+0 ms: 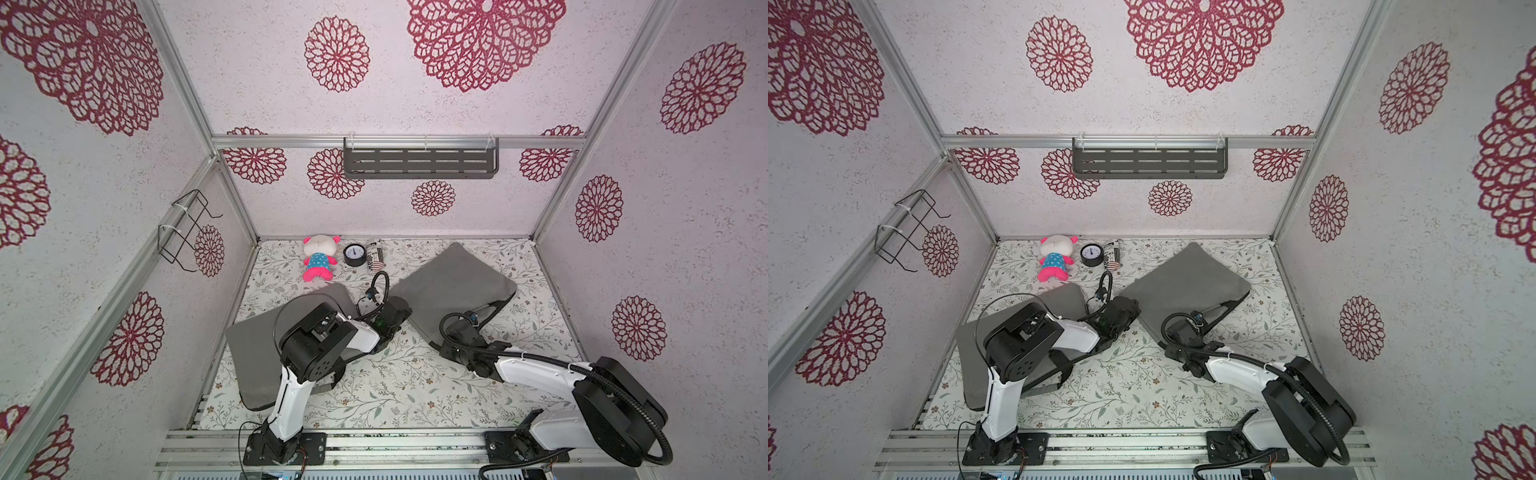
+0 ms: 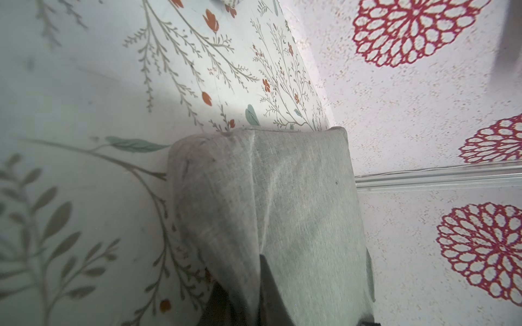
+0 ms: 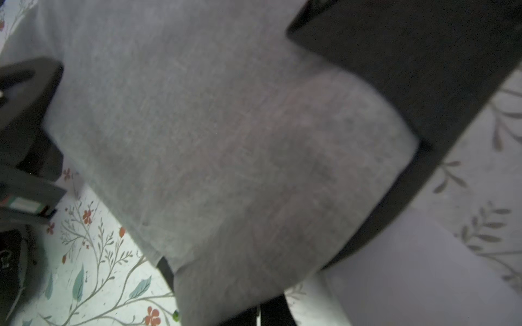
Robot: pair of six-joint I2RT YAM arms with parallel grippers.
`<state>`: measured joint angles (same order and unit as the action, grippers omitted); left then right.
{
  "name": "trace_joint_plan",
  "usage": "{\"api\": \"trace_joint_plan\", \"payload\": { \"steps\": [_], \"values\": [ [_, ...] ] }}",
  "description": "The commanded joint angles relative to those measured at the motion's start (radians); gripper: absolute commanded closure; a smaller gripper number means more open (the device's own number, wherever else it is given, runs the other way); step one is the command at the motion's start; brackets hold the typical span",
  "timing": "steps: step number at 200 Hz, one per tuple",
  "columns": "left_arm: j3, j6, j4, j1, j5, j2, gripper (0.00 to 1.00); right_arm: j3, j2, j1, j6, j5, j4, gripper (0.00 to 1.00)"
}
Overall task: Put the mouse into the laptop bag
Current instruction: Unzip the zipper on the zippered laptop bag.
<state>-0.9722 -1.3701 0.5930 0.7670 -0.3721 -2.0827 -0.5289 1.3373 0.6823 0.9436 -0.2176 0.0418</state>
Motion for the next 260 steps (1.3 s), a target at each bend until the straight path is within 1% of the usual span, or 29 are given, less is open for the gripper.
{"api": "trace_joint_plan", "payload": {
  "steps": [1, 22, 37, 40, 63, 69, 85, 110, 127, 130, 139, 157, 171, 182, 197, 212, 215, 223, 237, 260],
  "values": [
    [0.077, -0.026, 0.001, 0.039, -0.103, 0.052, 1.00, 0.010, -0.039, -0.070, -0.009, -0.020, -0.065, 1.00],
    [0.117, -0.036, -0.012, 0.081, -0.185, 0.097, 0.88, 0.033, -0.046, -0.130, -0.026, 0.002, -0.076, 1.00],
    [0.124, -0.043, -0.049, 0.106, -0.226, 0.109, 0.74, 0.033, -0.044, -0.172, -0.046, 0.013, -0.077, 1.00],
    [0.123, -0.045, -0.059, 0.110, -0.233, 0.143, 0.71, 0.032, -0.042, -0.179, -0.050, 0.015, -0.077, 1.00],
    [0.126, -0.065, -0.088, 0.127, -0.237, 0.163, 0.51, 0.017, -0.022, -0.216, -0.076, 0.024, -0.074, 1.00],
    [0.127, -0.069, -0.090, 0.130, -0.227, 0.165, 0.46, 0.013, -0.017, -0.221, -0.081, 0.027, -0.074, 1.00],
    [0.127, -0.081, -0.095, 0.142, -0.189, 0.179, 0.36, 0.004, -0.010, -0.231, -0.093, 0.026, -0.076, 1.00],
    [0.081, -0.086, -0.135, 0.200, -0.138, 0.174, 0.19, -0.017, -0.004, -0.243, -0.108, 0.026, -0.071, 1.00],
    [0.010, -0.100, -0.171, 0.211, -0.056, 0.129, 0.14, -0.026, -0.003, -0.245, -0.112, 0.027, -0.071, 1.00],
    [-0.002, -0.104, -0.170, 0.212, -0.039, 0.088, 0.13, -0.027, -0.003, -0.246, -0.113, 0.027, -0.070, 1.00],
    [-0.032, -0.117, -0.162, 0.210, 0.002, 0.047, 0.10, -0.029, -0.003, -0.245, -0.115, 0.030, -0.067, 1.00],
    [-0.072, -0.131, -0.147, 0.208, 0.040, -0.010, 0.05, -0.025, -0.018, -0.246, -0.117, 0.028, -0.059, 1.00],
    [-0.101, -0.130, -0.176, 0.203, 0.039, -0.031, 0.06, -0.014, -0.035, -0.245, -0.118, 0.027, -0.054, 1.00],
    [-0.128, -0.120, -0.204, 0.192, 0.042, -0.043, 0.14, -0.003, -0.050, -0.246, -0.118, 0.027, -0.047, 1.00],
    [-0.161, -0.107, -0.223, 0.175, 0.063, -0.062, 0.35, 0.012, -0.079, -0.245, -0.117, 0.029, -0.040, 1.00],
    [-0.186, -0.106, -0.223, 0.156, 0.090, -0.084, 0.69, 0.033, -0.108, -0.242, -0.113, 0.050, -0.040, 1.00],
    [-0.190, -0.107, -0.223, 0.154, 0.096, -0.087, 0.73, 0.037, -0.114, -0.242, -0.112, 0.058, -0.040, 1.00],
    [-0.198, -0.107, -0.223, 0.147, 0.106, -0.093, 0.82, 0.049, -0.126, -0.239, -0.110, 0.069, -0.041, 1.00],
    [-0.213, -0.106, -0.229, 0.137, 0.113, -0.099, 0.89, 0.065, -0.142, -0.226, -0.100, 0.077, -0.035, 1.00],
    [-0.240, -0.096, -0.245, 0.126, 0.121, -0.105, 0.92, 0.078, -0.152, -0.186, -0.088, 0.073, -0.034, 1.00]
  ]
}}
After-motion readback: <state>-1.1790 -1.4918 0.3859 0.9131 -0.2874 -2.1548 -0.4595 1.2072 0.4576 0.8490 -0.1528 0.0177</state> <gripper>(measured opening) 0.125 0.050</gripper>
